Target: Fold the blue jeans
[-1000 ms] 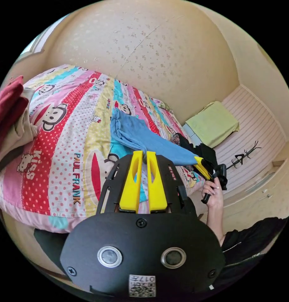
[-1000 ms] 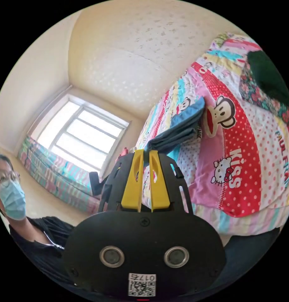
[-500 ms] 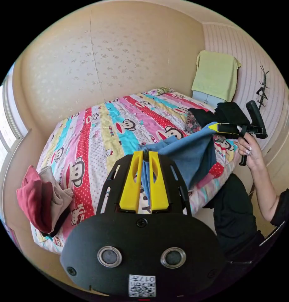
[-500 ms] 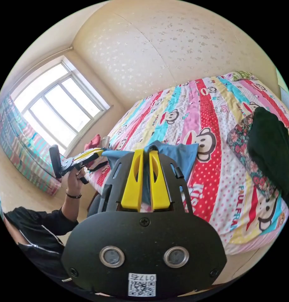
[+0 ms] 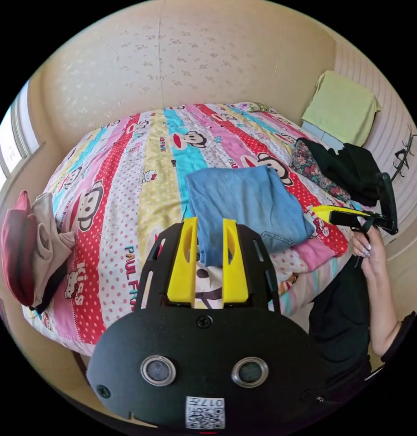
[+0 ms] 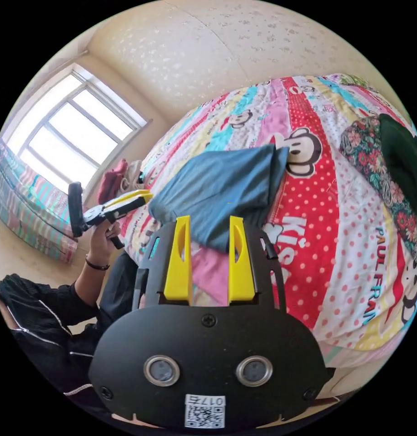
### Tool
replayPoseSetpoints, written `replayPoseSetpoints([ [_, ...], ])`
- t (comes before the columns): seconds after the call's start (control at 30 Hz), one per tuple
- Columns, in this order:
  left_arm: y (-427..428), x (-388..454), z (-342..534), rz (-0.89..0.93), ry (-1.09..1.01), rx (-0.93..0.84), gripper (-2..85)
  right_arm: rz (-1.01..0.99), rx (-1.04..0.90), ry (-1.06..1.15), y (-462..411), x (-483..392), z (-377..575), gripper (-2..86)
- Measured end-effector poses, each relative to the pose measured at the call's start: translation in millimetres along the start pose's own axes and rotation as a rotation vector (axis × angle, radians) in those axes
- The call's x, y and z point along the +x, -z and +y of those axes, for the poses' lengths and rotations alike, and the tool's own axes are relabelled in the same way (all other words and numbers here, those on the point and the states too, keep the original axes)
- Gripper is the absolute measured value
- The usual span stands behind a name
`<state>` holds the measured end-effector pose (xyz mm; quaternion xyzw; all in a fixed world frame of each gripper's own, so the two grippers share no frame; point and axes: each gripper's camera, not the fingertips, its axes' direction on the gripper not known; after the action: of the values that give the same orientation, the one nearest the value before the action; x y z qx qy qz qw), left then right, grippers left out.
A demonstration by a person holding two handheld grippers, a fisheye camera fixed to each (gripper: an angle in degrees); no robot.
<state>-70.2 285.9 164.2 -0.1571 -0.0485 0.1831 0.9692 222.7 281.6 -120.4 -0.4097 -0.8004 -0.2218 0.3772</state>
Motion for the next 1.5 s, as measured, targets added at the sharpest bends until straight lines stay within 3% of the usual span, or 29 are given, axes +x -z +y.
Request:
replayPoseSetpoints([
  [0.07,-25,16,9,-0.061,-0.061,-0.083,6.0,-0.019,0.095,-0.01,-6,6,23,9.4],
  [0.27,22,17,28,-0.104,-0.005,0.068,1.0,-0.039,0.007,-0.095,7,3,32,5.7],
  [0.5,68,-14,59,0.148,0.055,0.284,-0.5,0.133,0.15,-0.053,-7,-26,74,4.3],
  [0.97,-4,-36,52,0.144,0.113,0.027,-0.4,-0.02,0.22,-0.086,1,-1,115,2.3],
  [1.07,-16,-45,61,0.129,0.216,0.027,0.2,-0.04,0.221,-0.09,3,4,122,2.2],
  [1.4,-84,-105,103,0.552,0.472,-0.052,7.7,-0.102,0.226,-0.099,9,29,141,1.6],
  [1.5,-101,-119,104,0.597,0.533,-0.046,8.6,-0.112,0.226,-0.1,12,37,146,1.6],
])
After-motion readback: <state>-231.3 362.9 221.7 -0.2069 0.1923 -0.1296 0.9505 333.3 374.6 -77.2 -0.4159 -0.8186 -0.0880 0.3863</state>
